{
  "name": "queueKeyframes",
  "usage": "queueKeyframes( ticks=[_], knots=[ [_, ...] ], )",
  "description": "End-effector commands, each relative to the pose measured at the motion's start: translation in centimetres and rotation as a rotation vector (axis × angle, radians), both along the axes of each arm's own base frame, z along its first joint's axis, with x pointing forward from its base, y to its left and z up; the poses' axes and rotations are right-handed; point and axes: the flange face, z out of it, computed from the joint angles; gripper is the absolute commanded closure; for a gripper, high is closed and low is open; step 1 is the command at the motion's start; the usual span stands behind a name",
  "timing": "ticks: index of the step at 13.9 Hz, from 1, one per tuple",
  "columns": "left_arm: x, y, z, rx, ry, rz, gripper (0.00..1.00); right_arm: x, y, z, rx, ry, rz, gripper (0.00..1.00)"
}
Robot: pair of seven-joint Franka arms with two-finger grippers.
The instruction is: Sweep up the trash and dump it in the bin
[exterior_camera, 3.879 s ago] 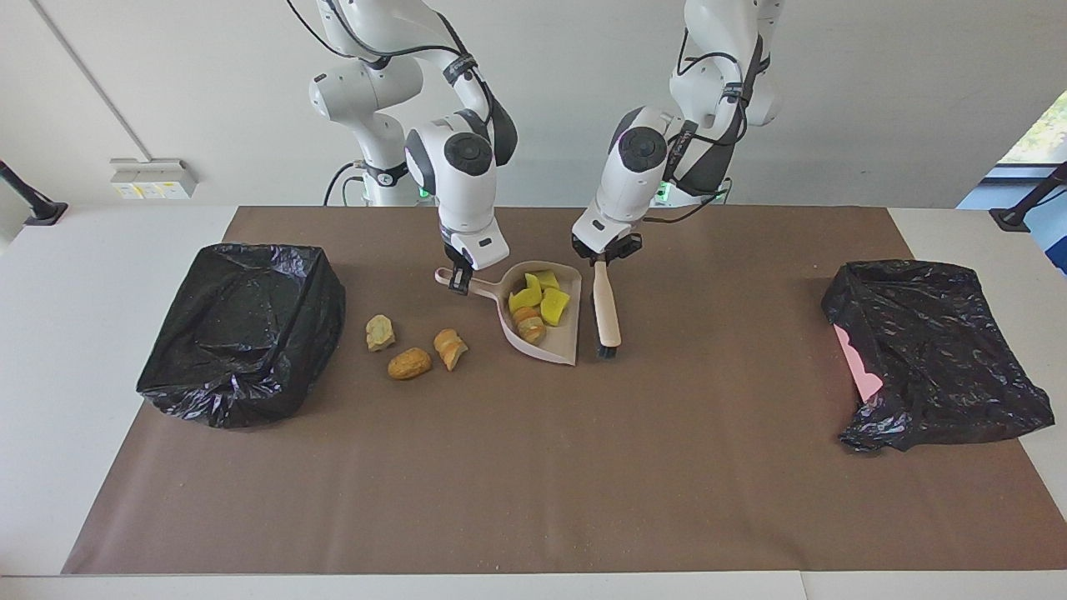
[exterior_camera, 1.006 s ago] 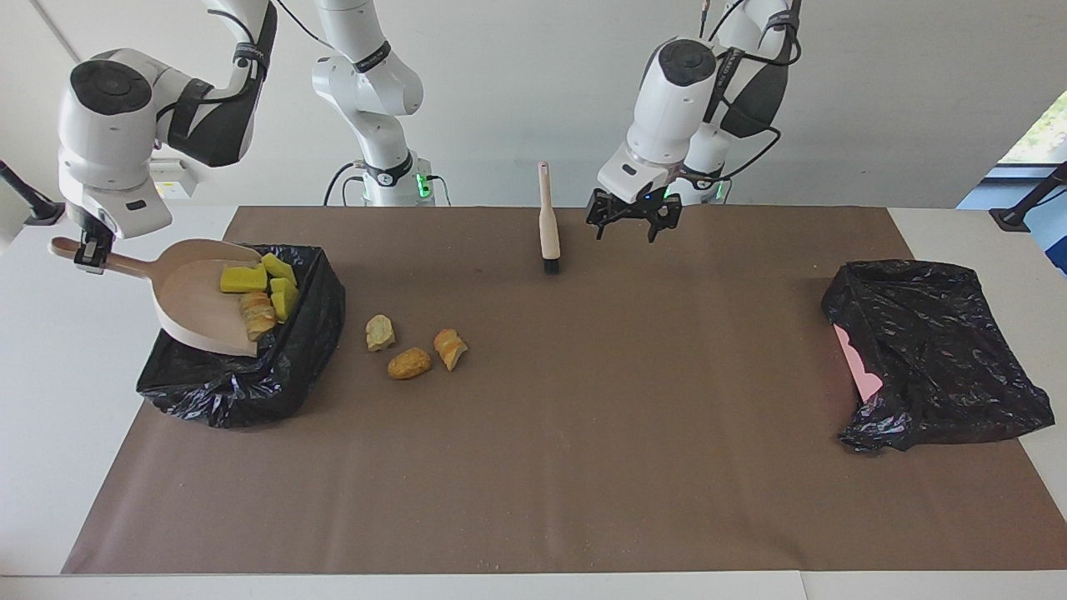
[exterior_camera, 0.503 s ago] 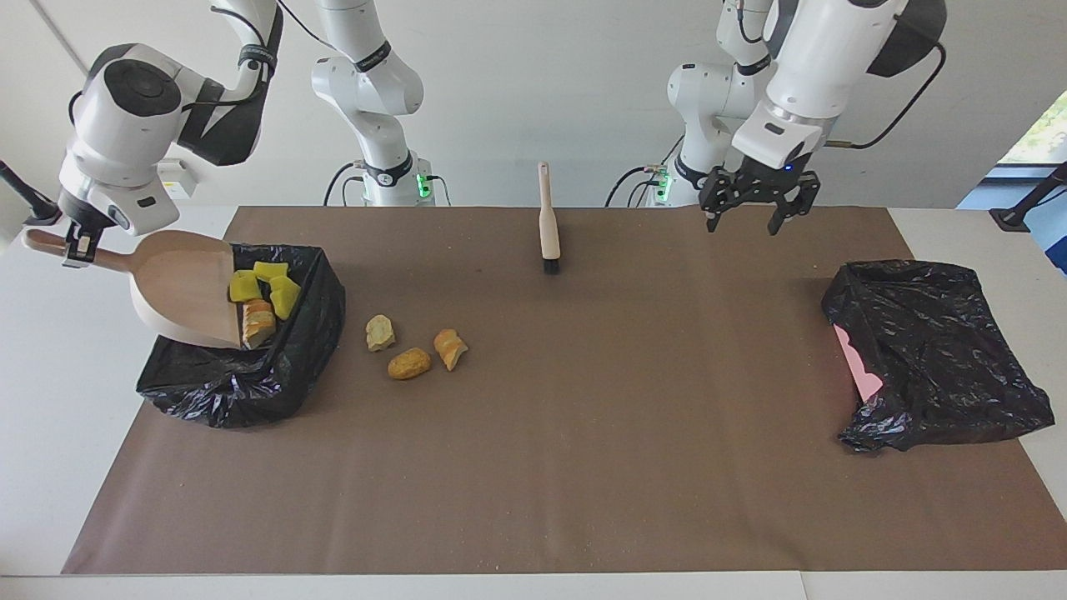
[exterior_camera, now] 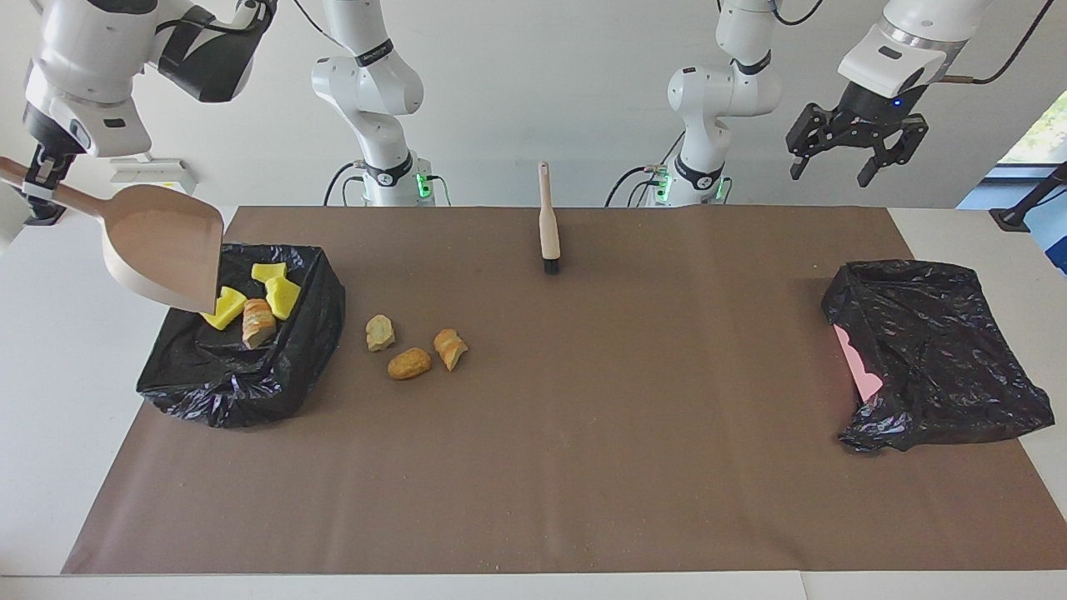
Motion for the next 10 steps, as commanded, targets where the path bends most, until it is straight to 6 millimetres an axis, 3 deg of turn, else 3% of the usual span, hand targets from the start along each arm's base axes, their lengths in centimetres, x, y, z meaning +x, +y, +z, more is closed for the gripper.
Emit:
queueKeyframes(
  ticks=[1,6,8,10],
  knots=[
    [1.0,0.2,0.8,0.010,0.012,-0.028,0.00,-0.3,5.7,0.3,0.068,-0.052,-0.120,1.00],
    [-0.8,1.7,1.5,0.015,0.007,0.007,0.00,-0.1,17.2,-1.6,0.308,-0.226,-0.359,1.00],
    [-0.9,1.7,1.4,0.009,0.017,0.009,0.00,0.7,22.6,-3.6,0.370,-0.279,-0.459,1.00],
    [-0.9,1.7,1.4,0.009,0.019,0.011,0.00,1.7,28.1,-7.0,0.411,-0.314,-0.571,1.00]
  ],
)
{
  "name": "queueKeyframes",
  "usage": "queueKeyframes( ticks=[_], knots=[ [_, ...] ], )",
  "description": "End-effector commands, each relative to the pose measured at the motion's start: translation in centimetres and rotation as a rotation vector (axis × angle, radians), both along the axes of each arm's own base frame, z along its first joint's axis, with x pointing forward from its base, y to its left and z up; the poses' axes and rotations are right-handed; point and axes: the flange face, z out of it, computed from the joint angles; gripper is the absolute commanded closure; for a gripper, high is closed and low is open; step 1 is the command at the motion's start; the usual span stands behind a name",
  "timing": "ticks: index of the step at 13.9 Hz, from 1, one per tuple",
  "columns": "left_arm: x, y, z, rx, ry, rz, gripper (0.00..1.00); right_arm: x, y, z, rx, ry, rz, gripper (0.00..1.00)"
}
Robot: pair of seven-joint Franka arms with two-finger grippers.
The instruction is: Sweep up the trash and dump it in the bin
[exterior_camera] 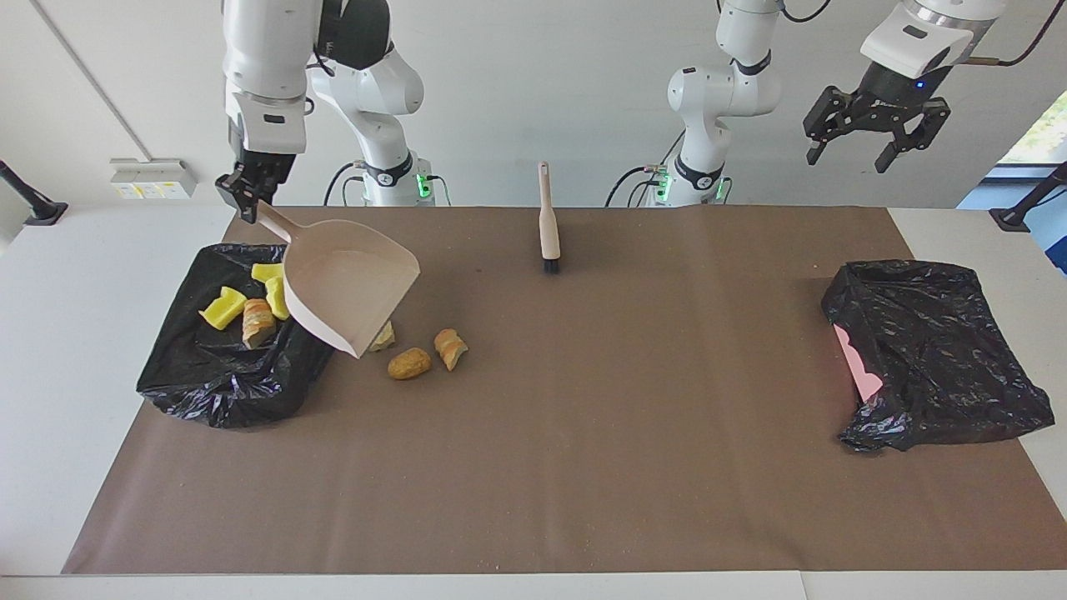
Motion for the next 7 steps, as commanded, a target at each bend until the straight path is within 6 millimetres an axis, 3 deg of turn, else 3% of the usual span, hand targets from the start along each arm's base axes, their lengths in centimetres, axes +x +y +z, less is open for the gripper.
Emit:
queueKeyframes(
  ticks=[1,3,4,7],
  knots=[
    [-0.5,0.4,0.2,0.007,0.013,0.001,0.00,1.7,6.2,-4.6,0.104,-0.042,-0.221,1.00],
    [-0.5,0.3,0.3,0.008,0.008,0.001,0.00,2.6,11.0,-7.8,0.176,-0.099,-0.390,1.00],
    [-0.5,0.3,0.3,0.008,0.008,0.001,0.00,2.8,14.3,-10.6,0.186,-0.100,-0.460,1.00],
    [-0.5,0.1,0.2,0.007,0.011,-0.005,0.00,6.2,21.3,-14.0,0.302,-0.103,-0.770,1.00]
  ],
)
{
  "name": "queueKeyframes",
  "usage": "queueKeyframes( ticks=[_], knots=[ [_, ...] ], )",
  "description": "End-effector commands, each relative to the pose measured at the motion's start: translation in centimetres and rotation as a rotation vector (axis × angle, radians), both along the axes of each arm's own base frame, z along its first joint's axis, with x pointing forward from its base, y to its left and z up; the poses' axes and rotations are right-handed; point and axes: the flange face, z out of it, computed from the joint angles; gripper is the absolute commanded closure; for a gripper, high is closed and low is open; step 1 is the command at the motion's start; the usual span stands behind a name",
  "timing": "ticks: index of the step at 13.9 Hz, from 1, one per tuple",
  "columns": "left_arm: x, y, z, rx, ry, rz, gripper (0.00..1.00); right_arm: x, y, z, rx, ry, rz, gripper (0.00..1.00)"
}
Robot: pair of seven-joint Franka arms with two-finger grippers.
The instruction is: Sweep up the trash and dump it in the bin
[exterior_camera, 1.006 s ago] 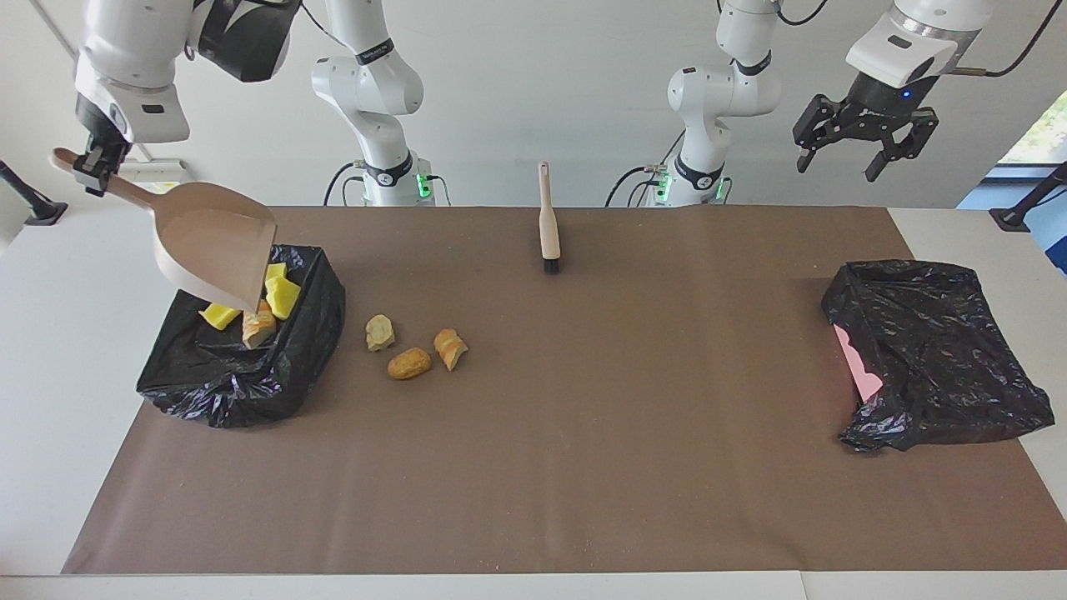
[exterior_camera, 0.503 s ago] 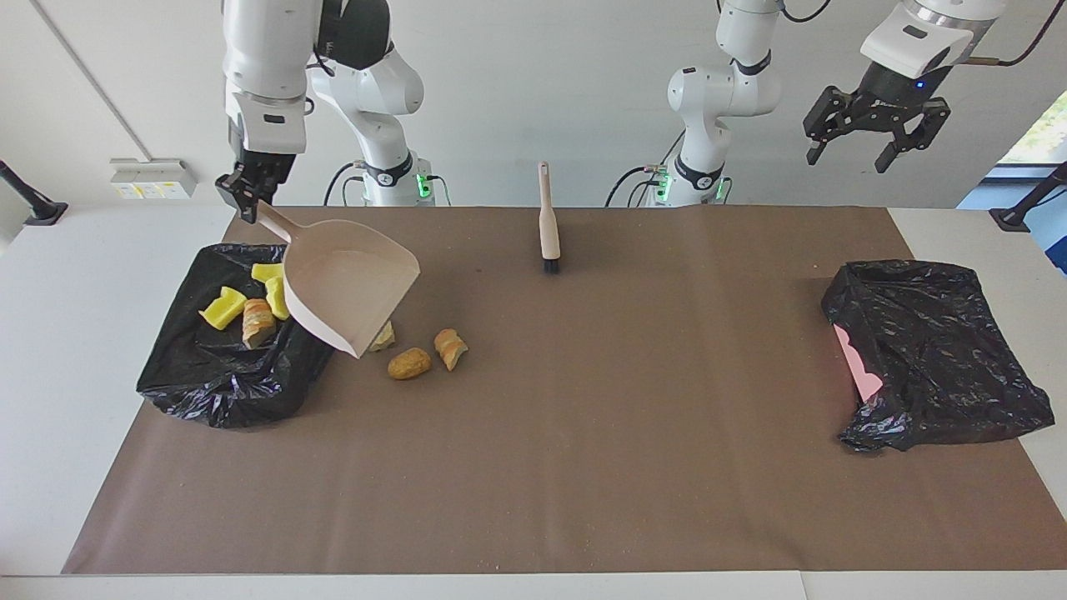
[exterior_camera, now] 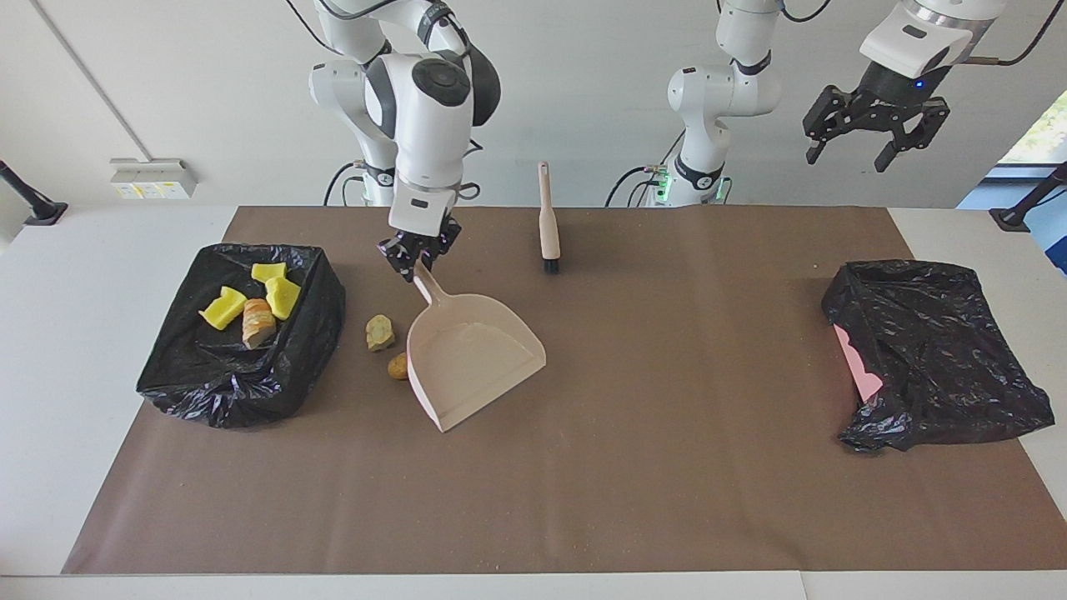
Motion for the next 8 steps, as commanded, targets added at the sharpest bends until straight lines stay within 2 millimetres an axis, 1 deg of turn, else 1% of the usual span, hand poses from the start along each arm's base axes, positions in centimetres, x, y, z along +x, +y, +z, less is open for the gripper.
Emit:
queueKeyframes(
  ticks=[1,3,4,5,7,8],
  knots=[
    [-0.6,0.0,0.2,0.007,0.010,-0.007,0.00,3.9,5.7,-1.9,0.112,0.010,-0.216,1.00],
    [-1.0,-0.2,0.5,0.006,0.010,-0.011,0.00,5.2,9.6,-3.8,0.167,-0.009,-0.337,1.00],
    [-1.1,-0.4,0.7,0.005,0.007,-0.017,0.00,5.4,11.5,-4.9,0.198,-0.023,-0.391,1.00],
    [-1.1,0.3,0.7,0.004,0.007,-0.006,0.00,5.5,12.8,-6.1,0.220,-0.030,-0.441,1.00],
    [-1.0,0.5,0.7,0.004,0.006,-0.003,0.00,6.0,13.2,-7.5,0.260,-0.031,-0.509,1.00],
    [-0.7,0.8,0.4,0.004,0.010,0.000,0.00,6.1,13.3,-7.7,0.292,-0.017,-0.537,1.00]
  ],
)
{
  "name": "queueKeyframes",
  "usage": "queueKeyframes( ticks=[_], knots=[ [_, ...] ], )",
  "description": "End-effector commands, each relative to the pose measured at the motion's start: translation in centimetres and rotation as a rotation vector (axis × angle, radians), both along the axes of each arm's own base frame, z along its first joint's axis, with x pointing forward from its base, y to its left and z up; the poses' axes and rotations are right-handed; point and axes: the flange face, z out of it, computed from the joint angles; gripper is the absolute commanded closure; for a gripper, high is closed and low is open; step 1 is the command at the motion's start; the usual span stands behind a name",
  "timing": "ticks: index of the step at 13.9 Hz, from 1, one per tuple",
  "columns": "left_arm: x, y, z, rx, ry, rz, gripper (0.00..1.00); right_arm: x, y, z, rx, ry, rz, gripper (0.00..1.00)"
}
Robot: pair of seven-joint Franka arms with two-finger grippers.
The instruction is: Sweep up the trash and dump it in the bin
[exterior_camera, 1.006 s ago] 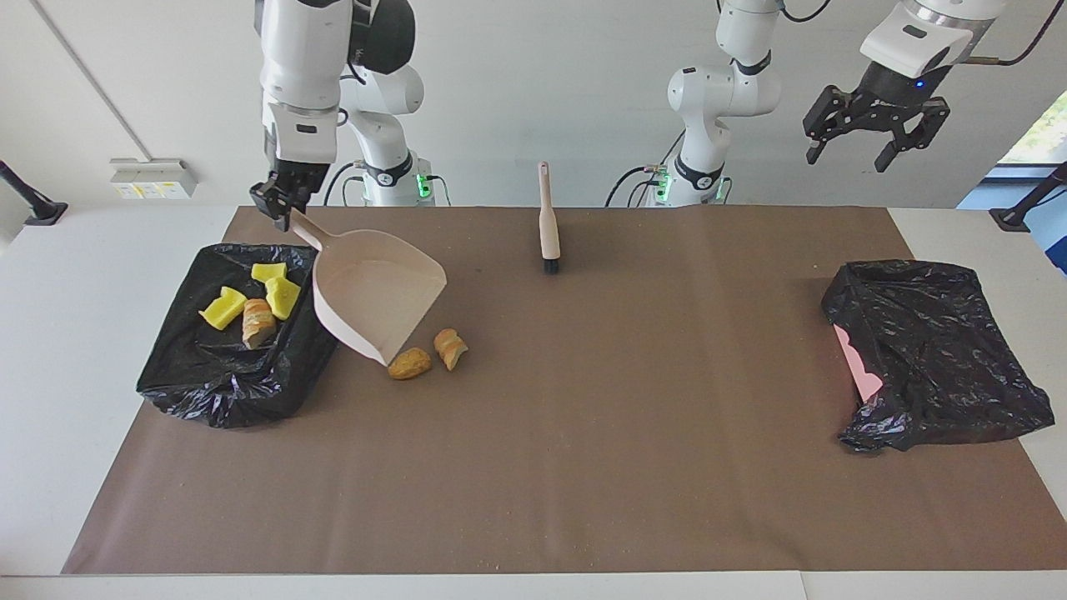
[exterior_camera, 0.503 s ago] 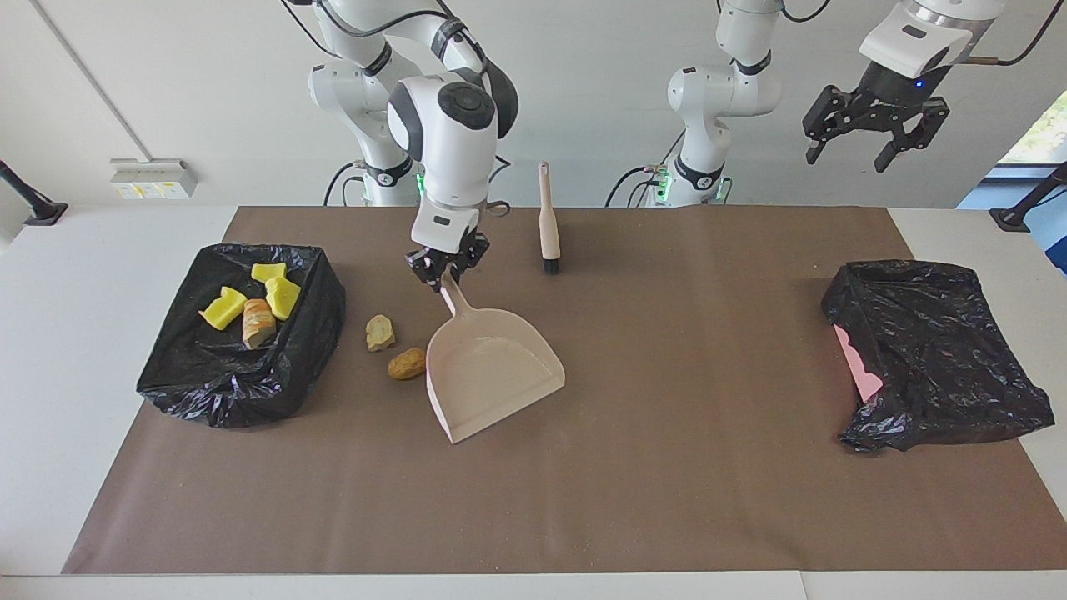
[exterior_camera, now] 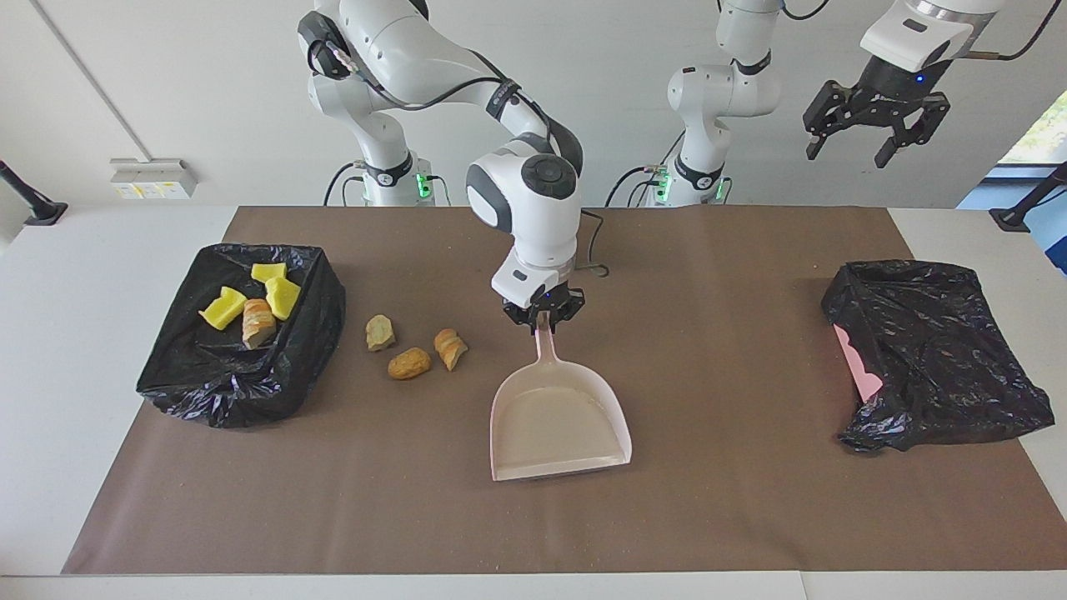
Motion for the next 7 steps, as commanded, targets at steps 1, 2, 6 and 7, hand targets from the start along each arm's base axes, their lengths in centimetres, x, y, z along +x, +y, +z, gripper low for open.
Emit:
queueKeyframes(
  ticks=[1,2,6,7],
  knots=[
    [-0.2,0.4,-0.1,0.007,0.010,-0.008,0.00,1.7,-0.3,0.4,0.127,0.006,-0.108,1.00],
    [-0.2,-0.1,0.1,0.006,-0.002,-0.009,0.00,1.5,-0.6,-0.9,0.127,0.017,-0.114,1.00],
    [-0.4,0.0,0.0,0.007,0.012,-0.006,0.00,0.8,-1.0,-3.0,0.113,0.051,-0.118,1.00],
    [-0.4,0.2,0.0,0.007,0.014,-0.002,0.00,0.6,-0.9,-3.7,0.113,0.052,-0.117,1.00]
  ],
)
